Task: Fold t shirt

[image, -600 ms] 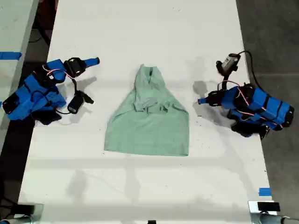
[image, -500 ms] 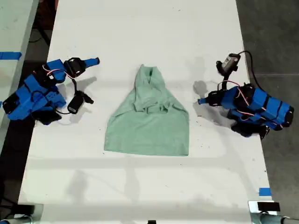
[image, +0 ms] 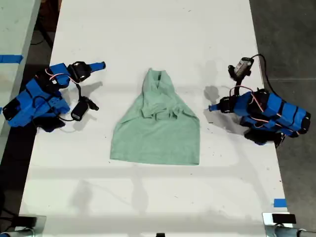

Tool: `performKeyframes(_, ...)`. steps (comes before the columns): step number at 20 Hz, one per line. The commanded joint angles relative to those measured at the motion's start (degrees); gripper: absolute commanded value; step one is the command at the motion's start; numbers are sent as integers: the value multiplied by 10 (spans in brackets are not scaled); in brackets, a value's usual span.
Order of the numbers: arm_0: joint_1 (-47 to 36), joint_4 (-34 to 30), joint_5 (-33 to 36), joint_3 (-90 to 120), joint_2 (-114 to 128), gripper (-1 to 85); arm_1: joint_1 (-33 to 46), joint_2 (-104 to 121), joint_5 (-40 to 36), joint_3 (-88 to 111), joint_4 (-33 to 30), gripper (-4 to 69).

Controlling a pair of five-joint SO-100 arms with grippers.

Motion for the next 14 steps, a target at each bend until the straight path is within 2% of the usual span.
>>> performKeyframes(1, 2, 3, -16, 25, 4, -3, -9, 5, 3, 28, -18, 21)
performKeyframes(4, 0, 4, -18, 25, 4, -3, -16, 5, 32, 16, -15, 20)
performKeyframes(6, 0, 4, -18, 25, 4, -3, -26, 5, 131, -14, -7, 19)
performKeyframes(10, -1, 4, -18, 25, 4, -3, -28, 3, 131, -30, 11, 19)
performKeyframes(12, -1, 4, -18, 25, 4, -3, -16, 3, 204, -30, 32, 19)
performKeyframes(14, 0, 4, -19, 25, 4, -3, -37, 3, 195, -36, 19, 19)
